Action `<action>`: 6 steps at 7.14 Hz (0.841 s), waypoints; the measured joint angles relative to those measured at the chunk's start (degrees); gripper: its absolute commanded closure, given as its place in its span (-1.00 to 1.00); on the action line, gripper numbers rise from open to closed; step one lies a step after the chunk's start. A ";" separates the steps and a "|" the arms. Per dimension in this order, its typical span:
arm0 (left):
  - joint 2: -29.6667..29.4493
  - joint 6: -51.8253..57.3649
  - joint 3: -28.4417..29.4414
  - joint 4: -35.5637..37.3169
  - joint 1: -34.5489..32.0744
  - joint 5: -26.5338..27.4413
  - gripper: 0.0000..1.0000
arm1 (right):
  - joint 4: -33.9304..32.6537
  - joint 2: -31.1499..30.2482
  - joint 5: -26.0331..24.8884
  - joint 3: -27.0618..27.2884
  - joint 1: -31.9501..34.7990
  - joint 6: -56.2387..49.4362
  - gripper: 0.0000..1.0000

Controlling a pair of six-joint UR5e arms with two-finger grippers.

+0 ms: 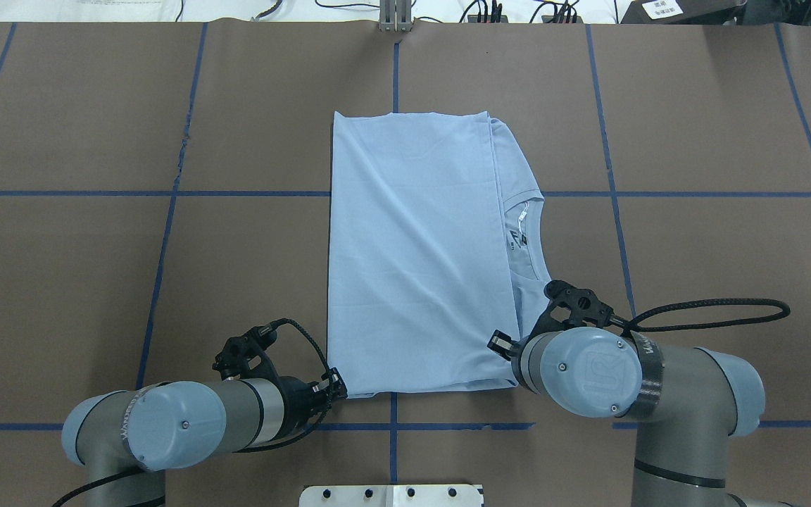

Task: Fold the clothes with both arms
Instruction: 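Grasp the two near corners of the shirt with both grippers, then lift the near edge and fold it over farther from the robot with both grippers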

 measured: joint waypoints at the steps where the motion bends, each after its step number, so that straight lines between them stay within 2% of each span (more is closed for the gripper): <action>1: -0.11 -0.06 0.00 0.02 -0.12 -0.01 1.00 | 0.01 0.00 0.00 0.03 0.03 0.00 1.00; 4: -0.13 -0.17 -1.76 0.36 -1.50 -0.04 1.00 | 0.07 0.05 0.00 0.26 0.07 0.00 1.00; 6: 0.25 -2.15 -7.99 3.95 -1.20 0.29 1.00 | 0.08 -0.34 0.38 1.89 0.18 -0.06 1.00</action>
